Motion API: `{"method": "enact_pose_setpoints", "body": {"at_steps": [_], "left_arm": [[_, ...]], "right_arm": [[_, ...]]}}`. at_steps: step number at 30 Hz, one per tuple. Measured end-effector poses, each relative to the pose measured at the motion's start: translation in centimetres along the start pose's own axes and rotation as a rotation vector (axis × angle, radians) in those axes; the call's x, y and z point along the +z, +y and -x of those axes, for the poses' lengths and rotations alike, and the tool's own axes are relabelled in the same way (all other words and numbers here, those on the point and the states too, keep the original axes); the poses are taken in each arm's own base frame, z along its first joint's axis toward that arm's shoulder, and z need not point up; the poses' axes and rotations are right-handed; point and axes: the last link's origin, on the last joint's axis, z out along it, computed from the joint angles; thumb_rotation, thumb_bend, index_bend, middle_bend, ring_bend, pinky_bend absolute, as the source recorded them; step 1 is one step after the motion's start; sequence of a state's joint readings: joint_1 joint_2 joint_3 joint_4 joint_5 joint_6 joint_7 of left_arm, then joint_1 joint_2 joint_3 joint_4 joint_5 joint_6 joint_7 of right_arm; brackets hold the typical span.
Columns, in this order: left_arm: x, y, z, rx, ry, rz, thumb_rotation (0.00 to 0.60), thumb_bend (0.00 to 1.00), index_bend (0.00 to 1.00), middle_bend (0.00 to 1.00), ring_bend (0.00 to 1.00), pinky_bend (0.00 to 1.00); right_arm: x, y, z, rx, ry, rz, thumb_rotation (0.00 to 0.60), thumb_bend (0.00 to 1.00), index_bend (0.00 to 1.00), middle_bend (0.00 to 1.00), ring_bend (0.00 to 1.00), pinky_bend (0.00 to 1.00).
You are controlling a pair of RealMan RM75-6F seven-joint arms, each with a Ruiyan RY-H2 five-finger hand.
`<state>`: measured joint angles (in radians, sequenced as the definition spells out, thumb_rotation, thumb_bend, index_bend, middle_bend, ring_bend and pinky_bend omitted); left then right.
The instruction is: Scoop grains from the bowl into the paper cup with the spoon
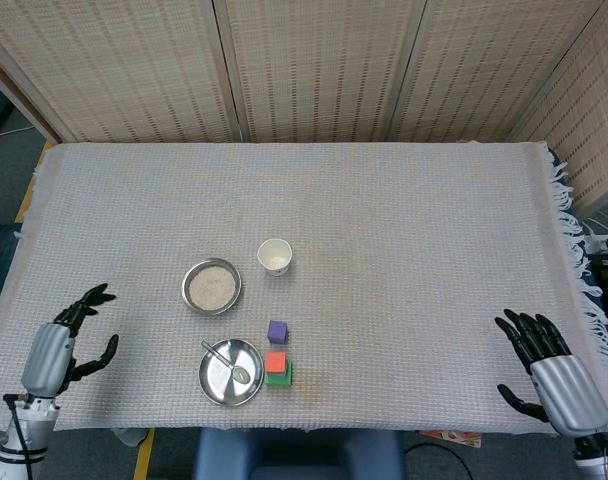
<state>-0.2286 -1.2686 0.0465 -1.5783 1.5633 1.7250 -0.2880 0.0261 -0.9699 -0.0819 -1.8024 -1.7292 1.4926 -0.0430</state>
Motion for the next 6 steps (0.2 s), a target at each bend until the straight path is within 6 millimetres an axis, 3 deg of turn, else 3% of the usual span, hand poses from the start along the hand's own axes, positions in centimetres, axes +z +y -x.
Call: {"method": "enact_pose_setpoints", "body": {"at_steps": [3, 6], "left_arm": [[-2.5, -1.7, -2.3, 0.070, 0.119, 0.062, 0.600, 0.41, 0.02, 0.00, 0.00, 0.11], [-4.6, -2.4, -3.3, 0.120, 0.129, 0.099, 0.600, 0.41, 0.02, 0.00, 0.00, 0.10]], "right_arm": [[0.2, -0.3, 0.3, -0.007, -0.006, -0.005, 0.600, 0.15, 0.00, 0.00, 0.00, 0.00], [0.2, -0.7, 0.6, -0.015, -0.016, -0.014, 0.600, 0.15, 0.00, 0.00, 0.00, 0.00]]}}
